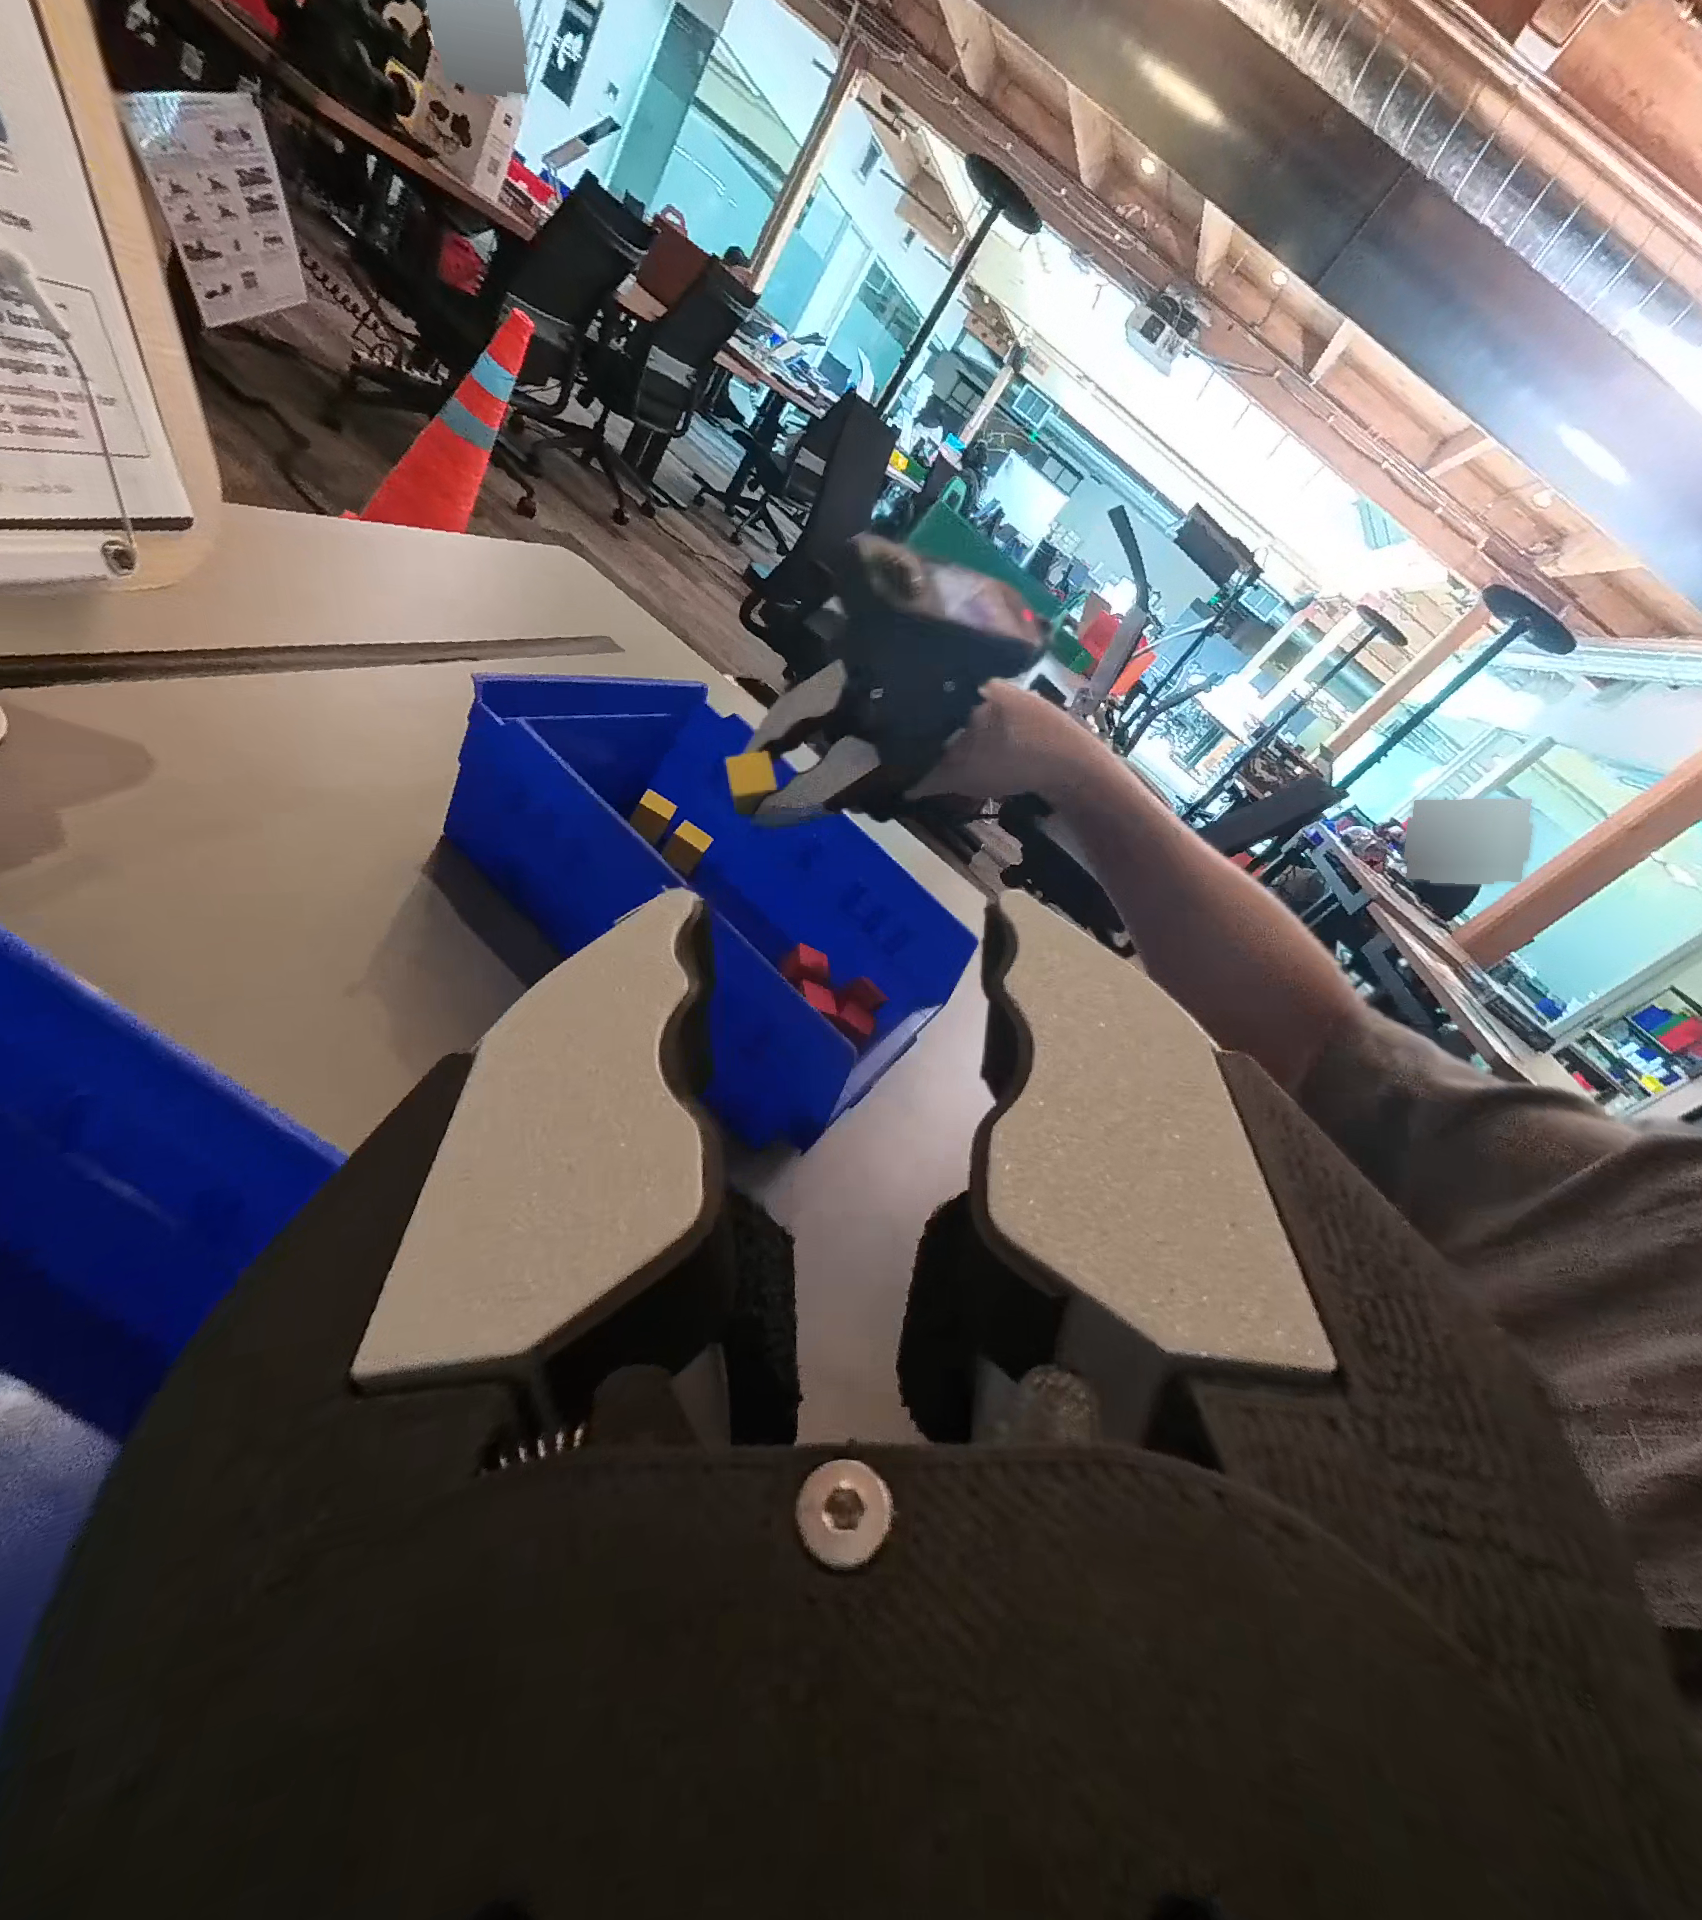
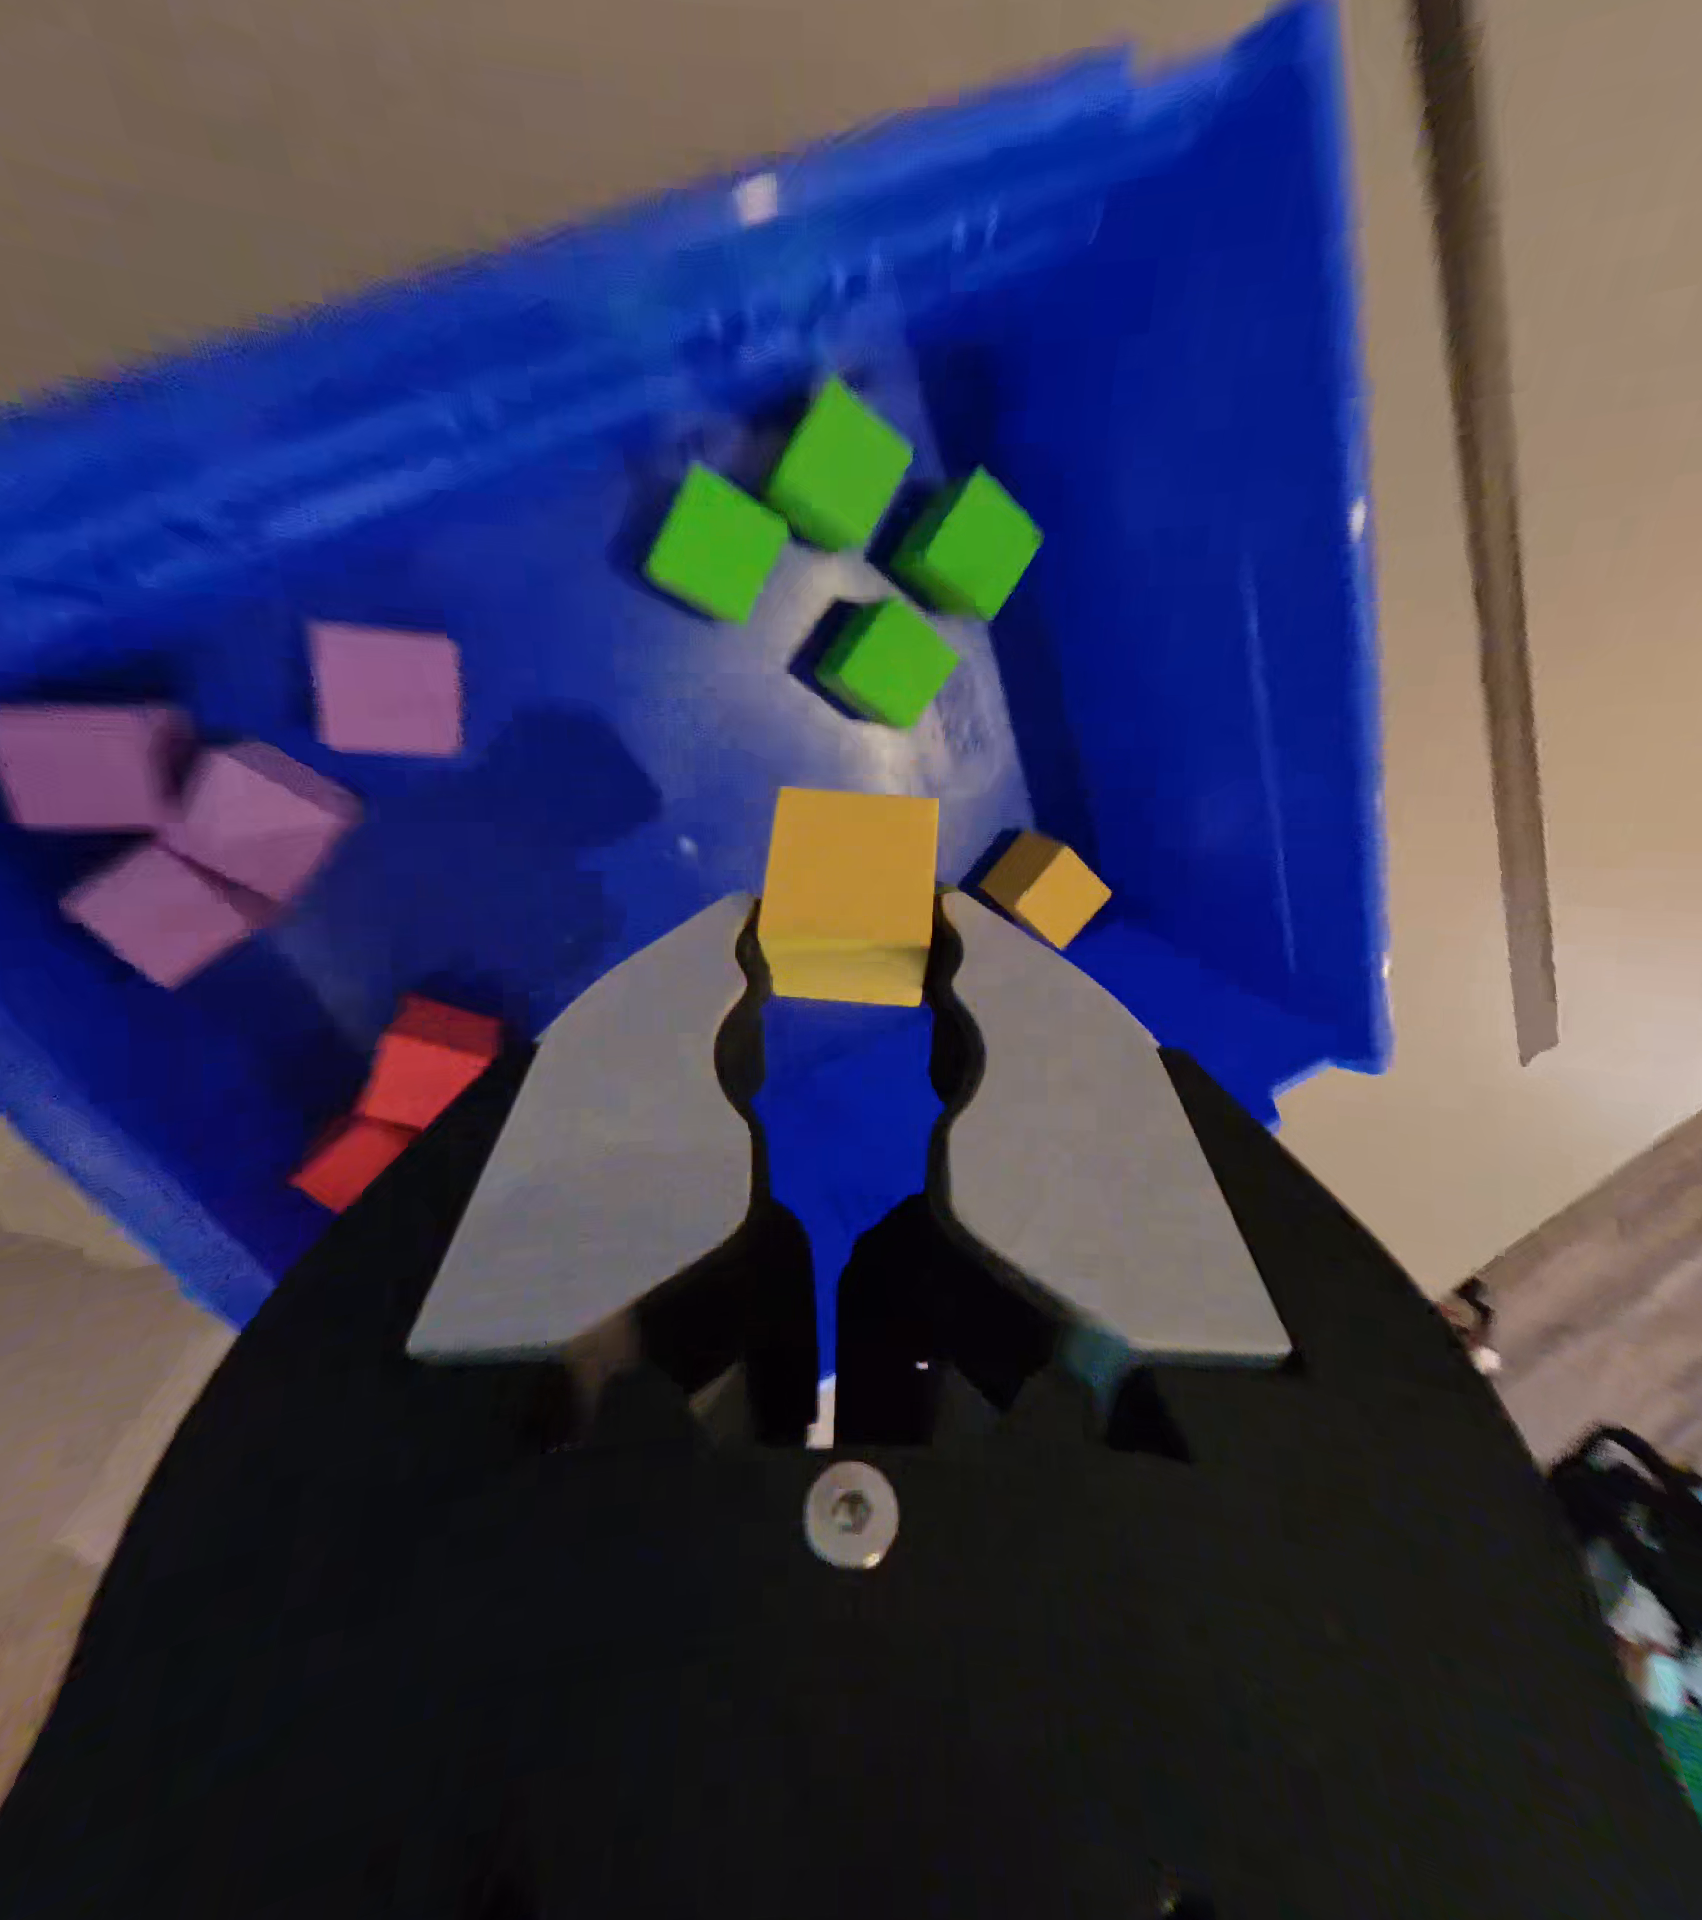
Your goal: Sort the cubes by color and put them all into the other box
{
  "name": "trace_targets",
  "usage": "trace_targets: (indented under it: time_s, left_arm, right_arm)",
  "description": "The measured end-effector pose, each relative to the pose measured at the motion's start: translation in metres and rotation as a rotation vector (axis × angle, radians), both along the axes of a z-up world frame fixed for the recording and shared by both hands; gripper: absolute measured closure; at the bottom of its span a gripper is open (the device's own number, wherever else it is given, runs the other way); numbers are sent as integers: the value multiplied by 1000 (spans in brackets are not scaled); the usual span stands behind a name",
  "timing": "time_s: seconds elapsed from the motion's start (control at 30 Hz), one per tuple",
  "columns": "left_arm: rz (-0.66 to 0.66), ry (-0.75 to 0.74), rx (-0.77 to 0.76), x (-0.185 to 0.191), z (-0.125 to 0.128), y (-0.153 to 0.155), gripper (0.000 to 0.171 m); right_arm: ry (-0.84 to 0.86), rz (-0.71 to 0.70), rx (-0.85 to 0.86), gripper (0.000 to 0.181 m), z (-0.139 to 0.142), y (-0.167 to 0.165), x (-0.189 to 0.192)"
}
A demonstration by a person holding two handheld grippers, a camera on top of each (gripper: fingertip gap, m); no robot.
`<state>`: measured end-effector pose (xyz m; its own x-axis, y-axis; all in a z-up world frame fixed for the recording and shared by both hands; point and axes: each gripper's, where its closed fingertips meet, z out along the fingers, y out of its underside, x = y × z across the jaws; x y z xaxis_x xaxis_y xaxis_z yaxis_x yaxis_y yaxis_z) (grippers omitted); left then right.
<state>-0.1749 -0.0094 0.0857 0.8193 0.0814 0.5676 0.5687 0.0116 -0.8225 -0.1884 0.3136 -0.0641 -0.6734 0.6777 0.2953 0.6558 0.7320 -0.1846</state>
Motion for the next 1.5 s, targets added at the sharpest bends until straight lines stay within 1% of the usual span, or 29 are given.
trace_targets:
  time_s: [0.1, 0.23, 0.37, 0.5, 0.67, 0.93, 1.07, 1.17, 1.27, 1.33, 1.4, 1.5]
  left_arm:
    - [8, -9, 8, 0, -2, -13, 122]
    - [31, 5, 16, 0, -1, -30, 123]
    - [52, 11, 25, 0, -1, -44, 125]
    - [57, 20, 35, -1, 2, -49, 127]
    - [48, 24, 25, -1, 1, -44, 127]
    - [43, 19, 24, -3, -1, -43, 128]
    - [49, 25, 27, -3, 1, -47, 128]
    - [44, 29, 29, -2, 3, -47, 128]
    - [34, 33, 28, 0, 4, -46, 129]
    - [41, 43, 16, -1, 4, -49, 129]
    - [93, 66, -51, -14, 0, -60, 130]
    - [304, 129, -298, -63, -10, -97, 130]
  right_arm:
    - [-111, 41, 101, 152, -29, 20, -10]
    - [-196, 133, 201, 152, -54, 38, -23]
    - [-254, 191, 211, 152, -71, 50, -26]
    - [-280, 200, 240, 152, -79, 60, -30]
    - [-334, 200, 310, 152, -84, 72, -31]
    - [-385, 199, 310, 152, -90, 71, -34]
    - [-361, 177, 251, 147, -86, 66, -34]
    - [-341, 169, 244, 147, -82, 65, -34]
    - [-293, 175, 235, 147, -69, 60, -36]
    - [-230, 180, 236, 147, -52, 54, -38]
    - [-118, 200, 222, 147, -26, 39, -39]
    - [111, 234, 119, 148, 20, -2, -35]
